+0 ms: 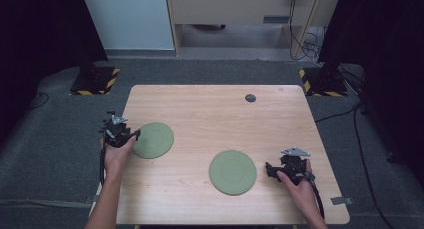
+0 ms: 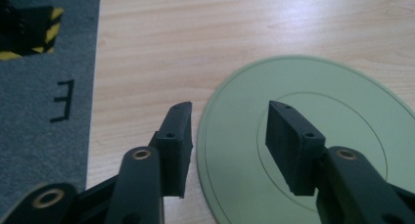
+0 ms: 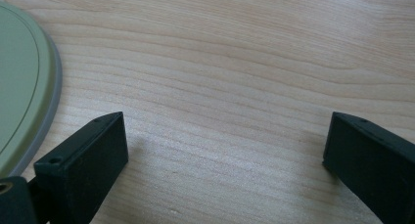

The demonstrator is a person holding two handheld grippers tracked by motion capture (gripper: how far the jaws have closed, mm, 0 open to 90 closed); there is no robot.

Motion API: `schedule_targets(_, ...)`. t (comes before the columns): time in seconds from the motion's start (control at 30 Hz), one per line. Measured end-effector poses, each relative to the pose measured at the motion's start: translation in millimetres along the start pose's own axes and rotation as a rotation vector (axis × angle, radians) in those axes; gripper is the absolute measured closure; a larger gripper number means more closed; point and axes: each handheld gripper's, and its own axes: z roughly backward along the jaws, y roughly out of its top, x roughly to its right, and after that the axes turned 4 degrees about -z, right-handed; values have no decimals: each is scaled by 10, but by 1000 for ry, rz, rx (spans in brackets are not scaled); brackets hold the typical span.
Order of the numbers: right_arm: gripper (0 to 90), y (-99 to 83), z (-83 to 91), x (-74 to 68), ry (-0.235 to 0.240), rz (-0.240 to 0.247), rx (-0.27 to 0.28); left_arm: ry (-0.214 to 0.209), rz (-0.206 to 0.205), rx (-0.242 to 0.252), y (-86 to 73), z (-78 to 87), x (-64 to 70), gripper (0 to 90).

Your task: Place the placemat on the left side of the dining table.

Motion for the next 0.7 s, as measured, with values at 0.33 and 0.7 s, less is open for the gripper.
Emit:
schedule_targets(0.33, 30, 0, 0, 0, 0, 1, 0, -45, -15, 60, 144, 52, 126, 191)
schedule_targets(0.7, 23, 6, -6, 4, 3, 3, -2, -80, 88, 111, 191, 321, 274, 39)
